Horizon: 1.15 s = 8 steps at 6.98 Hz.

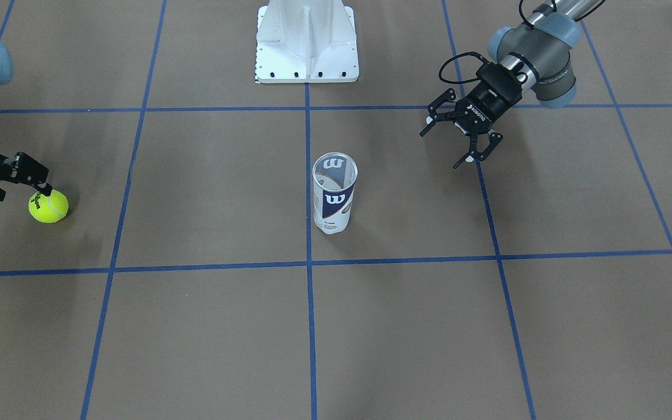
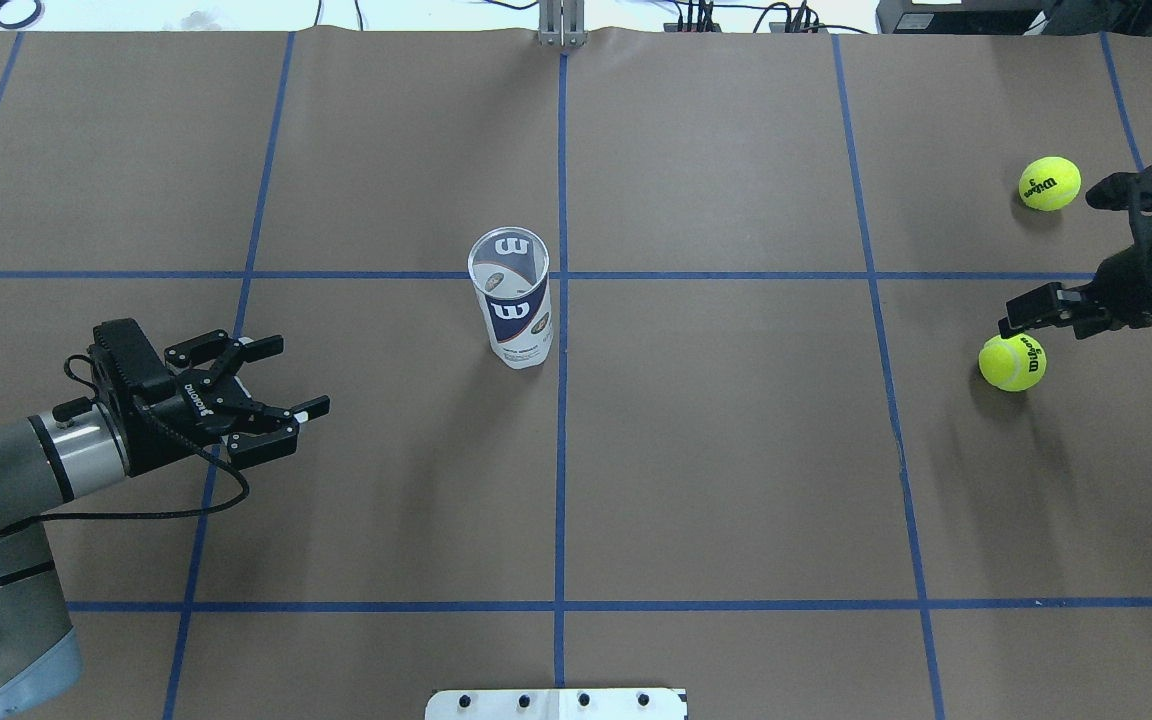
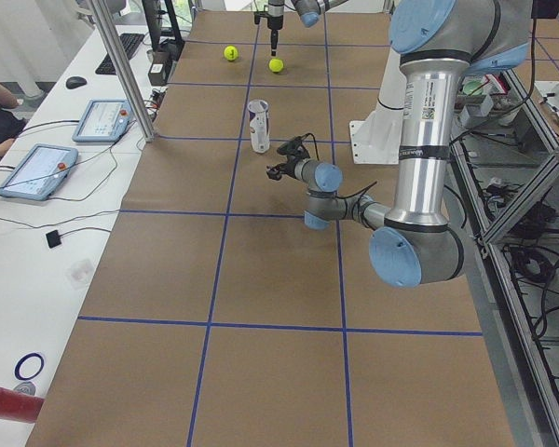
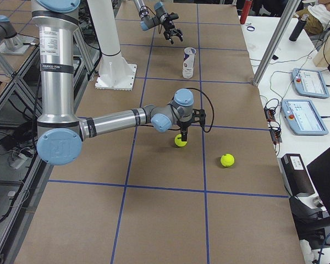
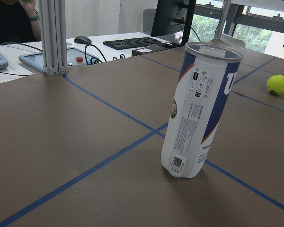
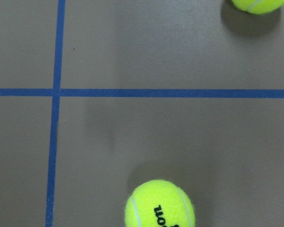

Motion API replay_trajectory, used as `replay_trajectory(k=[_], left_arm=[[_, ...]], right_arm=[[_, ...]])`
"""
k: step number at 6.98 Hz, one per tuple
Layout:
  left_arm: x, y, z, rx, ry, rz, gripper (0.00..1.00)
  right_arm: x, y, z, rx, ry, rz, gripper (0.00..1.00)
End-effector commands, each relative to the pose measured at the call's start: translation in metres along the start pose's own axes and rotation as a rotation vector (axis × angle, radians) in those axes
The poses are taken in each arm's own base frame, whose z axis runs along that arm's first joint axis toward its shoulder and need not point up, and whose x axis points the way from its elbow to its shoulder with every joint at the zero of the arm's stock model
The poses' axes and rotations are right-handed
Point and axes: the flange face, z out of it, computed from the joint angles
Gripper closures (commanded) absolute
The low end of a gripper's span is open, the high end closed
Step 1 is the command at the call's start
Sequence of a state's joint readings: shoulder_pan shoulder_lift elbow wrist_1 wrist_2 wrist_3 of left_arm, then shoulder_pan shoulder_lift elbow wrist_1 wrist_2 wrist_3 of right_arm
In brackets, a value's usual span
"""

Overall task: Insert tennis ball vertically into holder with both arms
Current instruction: 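Lower the right gripper onto the nearer yellow tennis ball and grasp it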

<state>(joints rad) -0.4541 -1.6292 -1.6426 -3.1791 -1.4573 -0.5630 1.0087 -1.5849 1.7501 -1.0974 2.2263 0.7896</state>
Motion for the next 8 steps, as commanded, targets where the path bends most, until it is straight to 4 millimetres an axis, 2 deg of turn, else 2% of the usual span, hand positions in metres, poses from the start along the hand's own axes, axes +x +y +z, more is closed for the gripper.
replay_trajectory(k=[1,2,4,5,8], left_arm=[[0.004,-0.005,0.005,0.01,0.006,-0.001,0.01],[0.004,-0.005,0.006,0.01,0.006,-0.001,0.01],[0.005,-0.006,0.006,0.012,0.008,-0.002,0.01],[0.006,-0.008,0.008,0.016,0.01,-0.002,0.01],[0.013,-0.016,0.02,0.007,0.005,-0.001,0.01]], right_arm=[[0.003,0.002,0.023,-0.015,0.038,-0.035,0.0],[0.011,0.001,0.034,-0.024,0.061,-0.051,0.0],[0.008,-0.009,0.049,-0.037,0.067,-0.069,0.0],[0.01,-0.008,0.061,-0.057,0.077,-0.07,0.0],[0.01,-0.005,0.063,-0.074,0.068,-0.092,0.0]])
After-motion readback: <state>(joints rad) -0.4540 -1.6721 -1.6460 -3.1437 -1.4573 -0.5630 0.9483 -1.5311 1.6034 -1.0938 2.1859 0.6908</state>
